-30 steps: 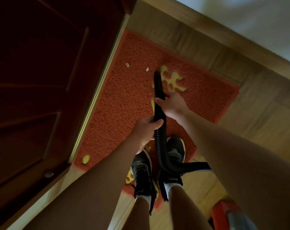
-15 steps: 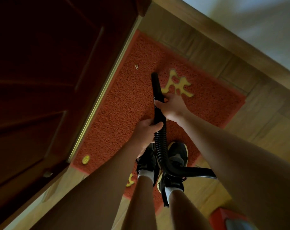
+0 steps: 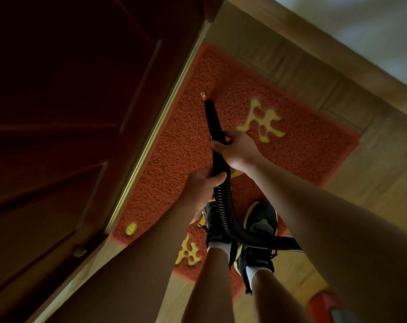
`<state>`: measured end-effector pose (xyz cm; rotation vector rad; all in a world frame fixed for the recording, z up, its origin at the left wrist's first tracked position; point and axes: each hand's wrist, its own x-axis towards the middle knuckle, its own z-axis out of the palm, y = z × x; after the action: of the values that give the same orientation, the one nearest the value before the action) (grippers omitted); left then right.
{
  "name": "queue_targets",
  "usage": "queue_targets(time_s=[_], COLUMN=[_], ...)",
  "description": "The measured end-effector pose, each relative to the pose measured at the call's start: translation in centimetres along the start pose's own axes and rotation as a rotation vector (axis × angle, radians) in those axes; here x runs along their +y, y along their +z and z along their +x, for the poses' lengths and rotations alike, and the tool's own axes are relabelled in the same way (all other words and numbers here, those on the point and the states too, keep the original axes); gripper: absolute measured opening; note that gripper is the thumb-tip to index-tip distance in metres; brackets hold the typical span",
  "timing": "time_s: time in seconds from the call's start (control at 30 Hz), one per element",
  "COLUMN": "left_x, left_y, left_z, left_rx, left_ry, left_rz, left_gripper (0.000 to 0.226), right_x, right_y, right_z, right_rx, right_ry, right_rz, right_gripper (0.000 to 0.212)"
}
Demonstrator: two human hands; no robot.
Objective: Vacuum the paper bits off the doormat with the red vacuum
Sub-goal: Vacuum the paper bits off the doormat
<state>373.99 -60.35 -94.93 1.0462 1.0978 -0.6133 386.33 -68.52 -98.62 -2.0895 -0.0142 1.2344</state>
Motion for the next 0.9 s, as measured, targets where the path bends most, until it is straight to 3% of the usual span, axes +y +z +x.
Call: queue_targets(time_s=[0.9], left_x=[-1.0], left_y=[0.1], left_z=[-1.6], left_rx=[0.004], left_ry=[0.032], left_rz=[-0.011], left_gripper=[0.026], right_x=[0.5], right_y=[0.4], right_z=[-1.8], right_rx=[0.031], right_ry=[0.021], right_rz=[0.123], right_gripper=[0.033])
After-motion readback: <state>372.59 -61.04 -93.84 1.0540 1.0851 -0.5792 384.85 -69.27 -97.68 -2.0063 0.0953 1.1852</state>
